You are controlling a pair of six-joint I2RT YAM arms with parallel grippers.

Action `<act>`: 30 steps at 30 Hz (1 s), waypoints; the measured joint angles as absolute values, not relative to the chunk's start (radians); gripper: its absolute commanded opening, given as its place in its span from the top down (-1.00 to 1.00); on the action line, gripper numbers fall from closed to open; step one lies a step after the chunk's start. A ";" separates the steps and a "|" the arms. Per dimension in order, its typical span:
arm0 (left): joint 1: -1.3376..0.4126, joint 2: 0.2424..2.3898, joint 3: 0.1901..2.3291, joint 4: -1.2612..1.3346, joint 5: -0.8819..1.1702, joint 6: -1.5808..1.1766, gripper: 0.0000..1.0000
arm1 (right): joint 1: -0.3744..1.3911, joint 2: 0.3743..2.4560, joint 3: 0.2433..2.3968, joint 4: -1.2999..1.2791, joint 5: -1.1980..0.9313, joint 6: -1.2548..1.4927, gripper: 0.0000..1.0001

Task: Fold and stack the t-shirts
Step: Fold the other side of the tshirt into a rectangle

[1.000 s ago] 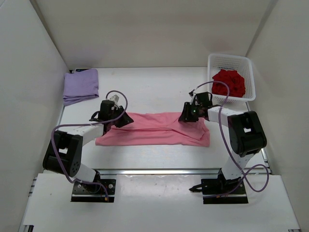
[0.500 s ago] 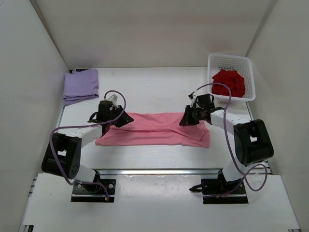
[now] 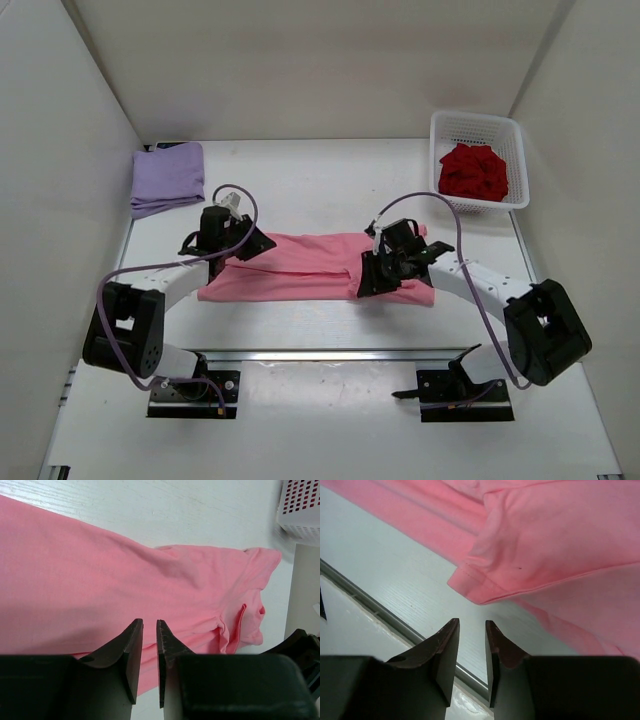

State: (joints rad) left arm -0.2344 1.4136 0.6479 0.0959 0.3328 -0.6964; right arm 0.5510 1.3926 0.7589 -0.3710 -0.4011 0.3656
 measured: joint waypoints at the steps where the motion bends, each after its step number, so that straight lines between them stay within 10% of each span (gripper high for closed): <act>1: -0.234 1.409 0.648 0.093 0.332 -0.696 0.43 | 0.547 1.385 0.768 -0.397 -0.387 0.363 0.51; 21: -0.565 1.707 1.044 0.059 0.329 -0.652 0.35 | 0.251 1.524 0.810 -0.304 -0.218 0.344 0.24; 26: -0.577 1.736 1.005 0.057 0.335 -0.651 0.36 | 0.234 1.524 0.793 -0.293 -0.278 0.344 0.92; 30: -0.558 1.716 0.889 0.068 0.345 -0.656 0.36 | 0.229 1.499 0.765 -0.292 -0.312 0.348 1.00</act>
State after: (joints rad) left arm -0.5575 1.7164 0.8894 0.0685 0.3450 -0.6559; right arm 0.2287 1.4990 0.7654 -0.2916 -0.3122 0.3485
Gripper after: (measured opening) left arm 0.321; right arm 0.018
